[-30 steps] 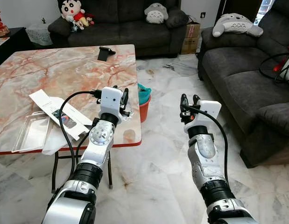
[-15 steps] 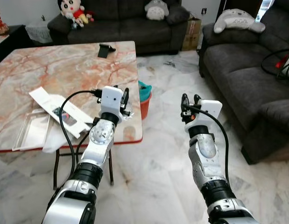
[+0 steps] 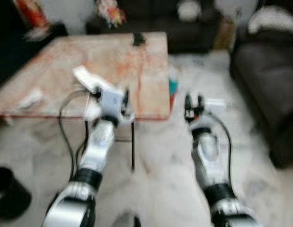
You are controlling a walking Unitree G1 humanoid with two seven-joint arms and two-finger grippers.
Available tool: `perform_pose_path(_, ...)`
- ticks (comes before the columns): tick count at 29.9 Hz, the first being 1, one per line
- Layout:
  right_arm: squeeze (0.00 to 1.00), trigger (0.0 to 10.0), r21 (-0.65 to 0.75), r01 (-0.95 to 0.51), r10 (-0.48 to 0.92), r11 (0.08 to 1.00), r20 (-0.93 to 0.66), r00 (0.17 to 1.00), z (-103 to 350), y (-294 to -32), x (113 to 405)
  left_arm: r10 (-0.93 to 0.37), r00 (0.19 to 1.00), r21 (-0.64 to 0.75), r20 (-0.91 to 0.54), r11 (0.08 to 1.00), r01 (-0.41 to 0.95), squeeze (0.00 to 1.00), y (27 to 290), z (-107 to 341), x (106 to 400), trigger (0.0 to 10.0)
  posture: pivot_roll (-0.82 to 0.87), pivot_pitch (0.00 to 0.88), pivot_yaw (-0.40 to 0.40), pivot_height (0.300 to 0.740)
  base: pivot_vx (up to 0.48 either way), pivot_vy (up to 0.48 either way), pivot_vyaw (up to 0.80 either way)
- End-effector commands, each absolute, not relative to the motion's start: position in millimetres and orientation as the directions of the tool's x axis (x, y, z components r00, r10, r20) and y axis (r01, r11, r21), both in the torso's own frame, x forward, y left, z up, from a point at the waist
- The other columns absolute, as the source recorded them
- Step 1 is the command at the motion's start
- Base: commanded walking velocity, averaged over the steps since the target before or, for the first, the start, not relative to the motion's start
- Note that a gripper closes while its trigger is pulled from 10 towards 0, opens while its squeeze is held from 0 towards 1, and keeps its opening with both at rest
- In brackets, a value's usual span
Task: Picking trash to rubbish bin
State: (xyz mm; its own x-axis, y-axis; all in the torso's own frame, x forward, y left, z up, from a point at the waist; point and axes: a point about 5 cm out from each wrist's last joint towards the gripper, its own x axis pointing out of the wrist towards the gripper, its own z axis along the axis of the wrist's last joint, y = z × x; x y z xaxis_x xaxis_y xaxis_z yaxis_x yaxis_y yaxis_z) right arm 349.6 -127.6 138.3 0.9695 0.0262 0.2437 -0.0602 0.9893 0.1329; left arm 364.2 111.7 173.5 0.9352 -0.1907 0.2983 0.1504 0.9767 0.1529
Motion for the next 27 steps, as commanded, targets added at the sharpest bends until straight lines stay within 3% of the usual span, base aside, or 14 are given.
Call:
perform_pose_path(1, 0.0, 10.0, 0.145, -0.057, 0.018, 0.988, 0.257, 0.966, 141.3, -127.6, 349.7, -0.191, 0.925, 0.155, 0.329, 0.977, 0.146, 0.0, 110.8, 182.9, 365.5, 10.0, 0.17, 0.0, 0.053, 0.74, -0.322, 0.0, 0.0)
perform_pose_path(9, 0.0, 10.0, 0.153, -0.044, 0.01, 0.987, 0.217, 0.976, 132.1, -130.4, 349.6, -0.186, 0.941, 0.17, 0.283, 0.975, 0.142, 0.0, 115.4, 173.5, 367.1, 10.0, 0.17, 0.0, 0.051, 0.74, -0.307, 0.0, 0.0)
perform_pose_path(14, 0.0, 10.0, 0.139, -0.021, 0.006, 0.99, 0.107, 0.994, 106.6, -136.8, 345.4, -0.144, 0.983, 0.188, 0.115, 0.975, 0.121, 0.0, 135.9, 138.4, 367.0, 10.0, 0.17, 0.0, 0.051, 0.74, 0.0, 0.0, 0.0)
perform_pose_path(17, 0.0, 10.0, 0.133, 0.008, -0.003, 0.991, -0.041, 0.999, 72.6, -145.6, 334.4, -0.127, 0.991, 0.177, -0.045, 0.975, 0.133, 0.0, 157.4, 101.6, 356.9, 10.0, 0.17, 0.0, 0.044, 0.74, 0.0, 0.0, 0.0)
perform_pose_path(19, 0.0, 10.0, 0.142, 0.013, -0.004, 0.99, -0.063, 0.998, 67.6, -146.9, 332.4, -0.12, 0.99, 0.167, -0.068, 0.977, 0.13, 0.0, 160.8, 96.0, 354.7, 10.0, 0.17, 0.0, 0.044, 0.74, 0.0, 0.0, 0.0)
perform_pose_path(21, 0.0, 10.0, 0.141, 0.037, -0.01, 0.989, -0.188, 0.982, 39.9, -154.1, 318.5, -0.071, 0.977, 0.155, -0.202, 0.982, 0.104, 0.0, 179.8, 66.5, 340.9, 10.0, 0.16, 0.0, 0.041, 0.74, 0.0, 0.0, 0.0)
perform_pose_path(27, 0.0, 10.0, 0.194, 0.117, -0.033, 0.974, -0.389, 0.921, -2.6, -165.5, 288.1, 0.029, 0.916, 0.196, -0.401, 0.979, 0.055, 0.0, 207.8, 21.6, 308.8, 10.0, 0.17, 0.0, 0.038, 0.74, 0.0, 0.0, 0.0)
